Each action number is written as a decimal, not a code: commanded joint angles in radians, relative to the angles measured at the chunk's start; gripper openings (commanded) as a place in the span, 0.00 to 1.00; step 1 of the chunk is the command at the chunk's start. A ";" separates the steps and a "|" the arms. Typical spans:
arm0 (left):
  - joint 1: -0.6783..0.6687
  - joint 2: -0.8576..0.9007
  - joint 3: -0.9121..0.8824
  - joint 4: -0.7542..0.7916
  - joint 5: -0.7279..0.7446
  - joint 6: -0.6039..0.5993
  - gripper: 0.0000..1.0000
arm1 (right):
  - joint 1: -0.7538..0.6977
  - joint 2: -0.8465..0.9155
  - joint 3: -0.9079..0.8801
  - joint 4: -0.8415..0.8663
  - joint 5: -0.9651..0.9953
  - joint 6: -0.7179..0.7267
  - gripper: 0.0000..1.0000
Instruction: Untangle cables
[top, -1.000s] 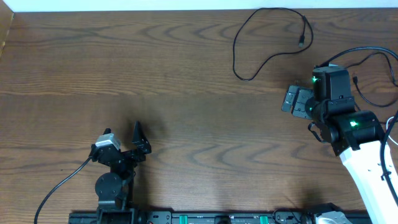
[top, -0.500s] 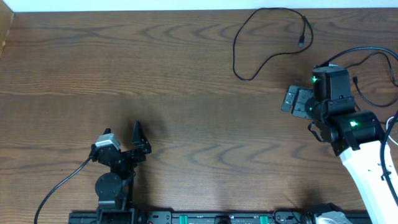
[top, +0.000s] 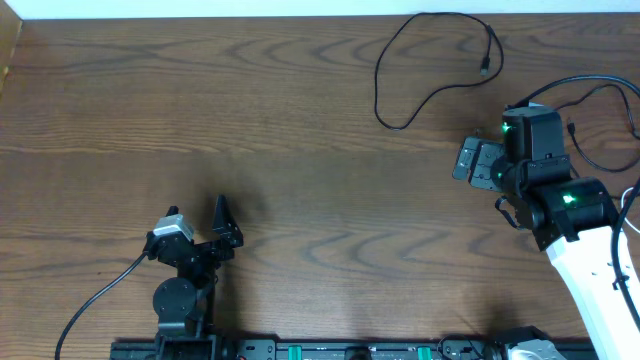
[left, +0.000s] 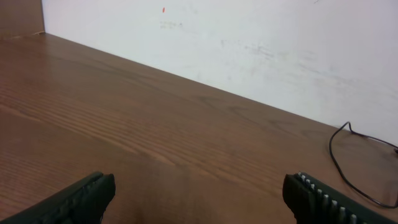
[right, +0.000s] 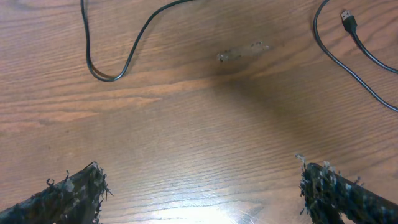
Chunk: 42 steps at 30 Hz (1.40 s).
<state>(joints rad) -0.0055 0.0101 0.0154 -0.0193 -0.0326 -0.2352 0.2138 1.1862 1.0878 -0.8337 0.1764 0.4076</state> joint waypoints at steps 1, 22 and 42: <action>0.005 -0.009 -0.011 -0.047 -0.046 0.016 0.91 | 0.003 -0.006 0.003 0.000 0.012 -0.013 0.99; 0.005 -0.009 -0.011 -0.041 -0.088 0.123 0.91 | 0.003 -0.006 0.003 0.000 0.012 -0.013 0.99; 0.005 -0.006 -0.011 -0.041 -0.088 0.123 0.91 | 0.003 -0.006 0.003 0.000 0.012 -0.013 0.99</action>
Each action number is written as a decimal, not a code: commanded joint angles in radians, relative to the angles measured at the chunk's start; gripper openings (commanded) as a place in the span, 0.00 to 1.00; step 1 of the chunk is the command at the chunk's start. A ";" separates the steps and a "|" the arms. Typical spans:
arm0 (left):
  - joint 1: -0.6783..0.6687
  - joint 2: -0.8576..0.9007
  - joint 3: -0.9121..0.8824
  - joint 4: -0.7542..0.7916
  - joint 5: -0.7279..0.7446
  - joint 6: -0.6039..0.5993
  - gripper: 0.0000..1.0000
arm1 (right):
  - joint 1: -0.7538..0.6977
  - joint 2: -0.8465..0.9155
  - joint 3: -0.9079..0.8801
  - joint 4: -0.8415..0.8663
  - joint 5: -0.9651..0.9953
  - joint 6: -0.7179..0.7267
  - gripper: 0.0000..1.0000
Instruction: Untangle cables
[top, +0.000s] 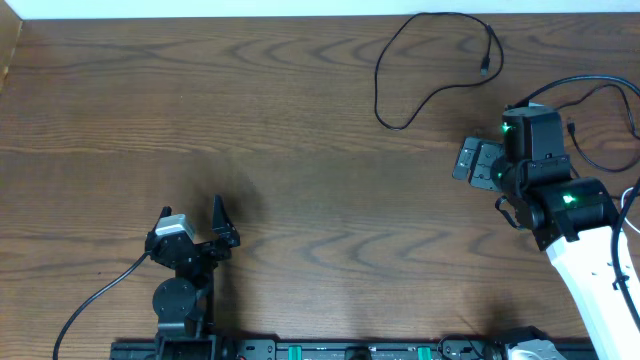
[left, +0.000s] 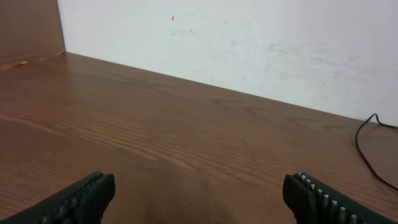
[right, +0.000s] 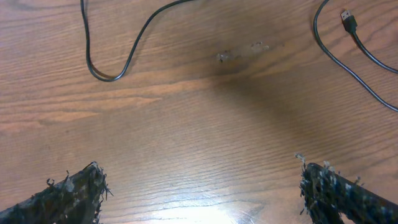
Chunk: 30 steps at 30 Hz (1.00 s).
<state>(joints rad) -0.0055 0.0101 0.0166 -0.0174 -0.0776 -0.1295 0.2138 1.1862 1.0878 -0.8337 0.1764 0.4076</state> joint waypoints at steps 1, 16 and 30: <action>0.005 -0.006 -0.013 -0.043 -0.043 0.017 0.91 | 0.003 -0.006 0.003 0.000 0.012 -0.013 0.99; 0.005 -0.006 -0.013 -0.043 -0.042 0.017 0.91 | 0.003 -0.006 0.003 0.000 0.012 -0.013 0.99; 0.005 -0.006 -0.013 -0.043 -0.043 0.017 0.91 | 0.003 -0.025 0.002 -0.001 0.012 -0.013 0.99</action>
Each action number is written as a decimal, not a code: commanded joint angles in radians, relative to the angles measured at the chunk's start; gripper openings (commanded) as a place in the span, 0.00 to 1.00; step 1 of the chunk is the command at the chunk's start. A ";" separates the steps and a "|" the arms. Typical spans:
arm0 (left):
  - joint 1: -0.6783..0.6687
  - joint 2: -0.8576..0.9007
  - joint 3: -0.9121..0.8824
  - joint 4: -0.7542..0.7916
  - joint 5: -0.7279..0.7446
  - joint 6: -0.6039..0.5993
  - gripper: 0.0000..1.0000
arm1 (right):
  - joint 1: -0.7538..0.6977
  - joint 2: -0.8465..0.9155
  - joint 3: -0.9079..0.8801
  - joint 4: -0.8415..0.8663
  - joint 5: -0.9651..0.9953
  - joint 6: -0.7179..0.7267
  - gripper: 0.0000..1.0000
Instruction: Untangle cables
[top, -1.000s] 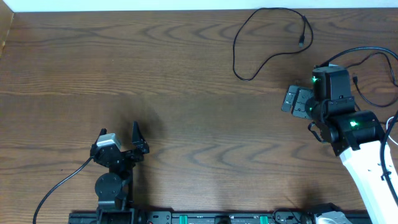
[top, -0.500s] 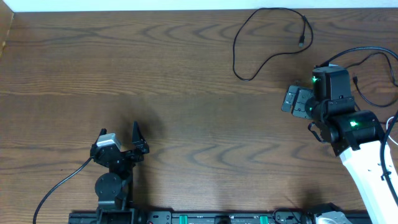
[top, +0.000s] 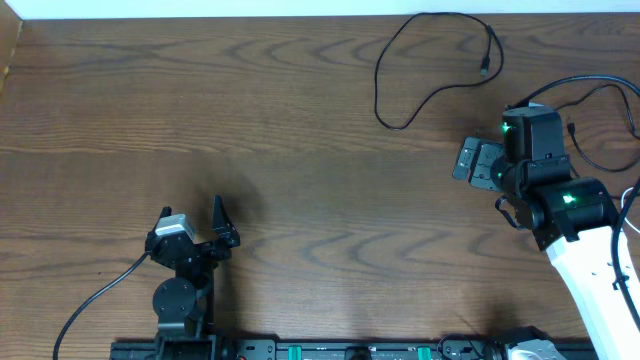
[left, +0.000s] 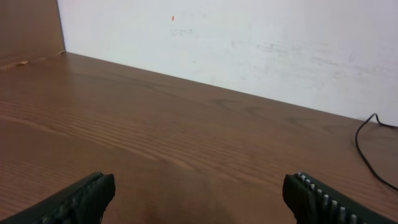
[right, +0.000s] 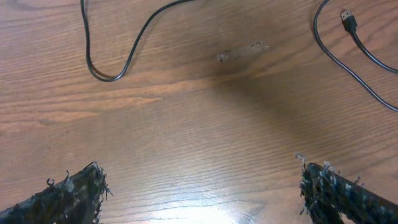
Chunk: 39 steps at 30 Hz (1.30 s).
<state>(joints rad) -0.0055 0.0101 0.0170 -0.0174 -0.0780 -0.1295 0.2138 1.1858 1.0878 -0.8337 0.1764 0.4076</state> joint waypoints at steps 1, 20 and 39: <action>0.005 -0.006 -0.013 -0.043 -0.042 0.017 0.91 | 0.003 -0.034 0.002 -0.001 0.012 -0.013 0.99; 0.005 -0.006 -0.013 -0.043 -0.042 0.017 0.91 | -0.038 -0.537 -0.370 0.415 0.018 -0.051 0.99; 0.005 -0.006 -0.013 -0.043 -0.042 0.017 0.91 | -0.046 -0.964 -1.041 1.194 -0.115 -0.205 0.99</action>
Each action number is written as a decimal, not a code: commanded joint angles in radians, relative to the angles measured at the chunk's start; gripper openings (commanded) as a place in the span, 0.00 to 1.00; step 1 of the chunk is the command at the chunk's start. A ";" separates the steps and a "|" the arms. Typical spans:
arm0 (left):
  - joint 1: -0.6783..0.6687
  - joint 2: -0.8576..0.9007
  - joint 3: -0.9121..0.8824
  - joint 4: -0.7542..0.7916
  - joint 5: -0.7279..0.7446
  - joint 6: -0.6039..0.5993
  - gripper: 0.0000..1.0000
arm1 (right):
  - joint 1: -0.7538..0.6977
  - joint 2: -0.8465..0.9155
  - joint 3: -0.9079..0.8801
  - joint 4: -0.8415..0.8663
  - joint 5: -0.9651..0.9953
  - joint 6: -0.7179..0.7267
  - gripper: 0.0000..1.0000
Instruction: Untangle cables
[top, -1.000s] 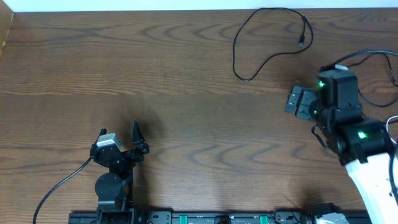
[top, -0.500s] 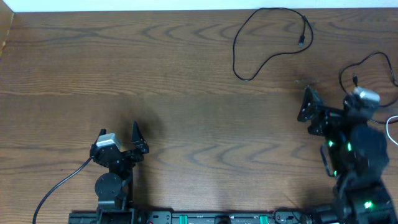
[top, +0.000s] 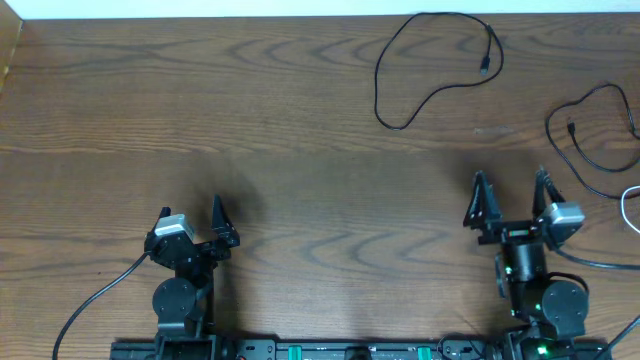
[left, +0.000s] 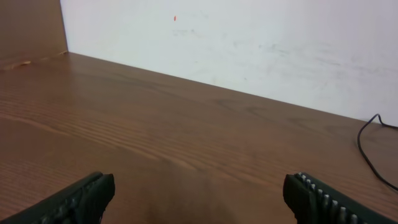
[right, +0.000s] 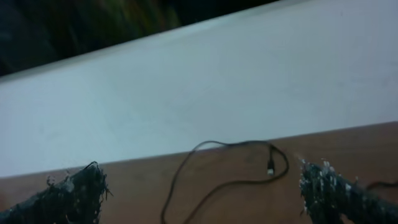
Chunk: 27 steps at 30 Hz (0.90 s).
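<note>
Two thin black cables lie apart on the wooden table. One cable (top: 377, 88) forms a loop at the back centre-right and also shows in the right wrist view (right: 180, 169), its plug (right: 270, 167) near the wall. The second cable (top: 571, 129) lies at the far right edge. My left gripper (top: 195, 222) sits folded at the near left, open and empty (left: 199, 199). At the near right my right gripper (top: 510, 198) is also folded back, open, nothing between its fingers (right: 202, 193). Both are far from the cables.
A white wall (left: 249, 43) borders the table's far edge. The bare wooden tabletop (top: 250, 120) stretches across the left and middle. A black rail (top: 340, 350) with the arm bases runs along the near edge. The left arm's own lead (top: 95, 300) trails at the near left.
My right arm was stretched out over the right side, looking down between the two cables. It is now folded at the near edge, facing the back wall. The left arm has not moved.
First my left gripper sat at the near left turned slightly rightward, then it faced straight toward the back wall and stayed so. My right gripper hung open over the table between the separate cables through all earlier moments, and is now back at the near edge.
</note>
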<state>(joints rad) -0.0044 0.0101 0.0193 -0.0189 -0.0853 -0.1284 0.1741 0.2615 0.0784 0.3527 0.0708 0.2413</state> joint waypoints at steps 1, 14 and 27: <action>0.004 -0.006 -0.015 -0.041 -0.035 0.016 0.91 | -0.006 -0.062 -0.051 0.008 -0.010 -0.041 0.99; 0.004 -0.006 -0.015 -0.041 -0.035 0.016 0.91 | -0.021 -0.257 -0.073 -0.288 0.010 -0.048 1.00; 0.004 -0.006 -0.015 -0.041 -0.035 0.016 0.91 | -0.023 -0.257 -0.074 -0.423 0.005 -0.155 0.99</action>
<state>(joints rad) -0.0044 0.0101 0.0193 -0.0189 -0.0853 -0.1261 0.1665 0.0128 0.0063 -0.0643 0.0776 0.1272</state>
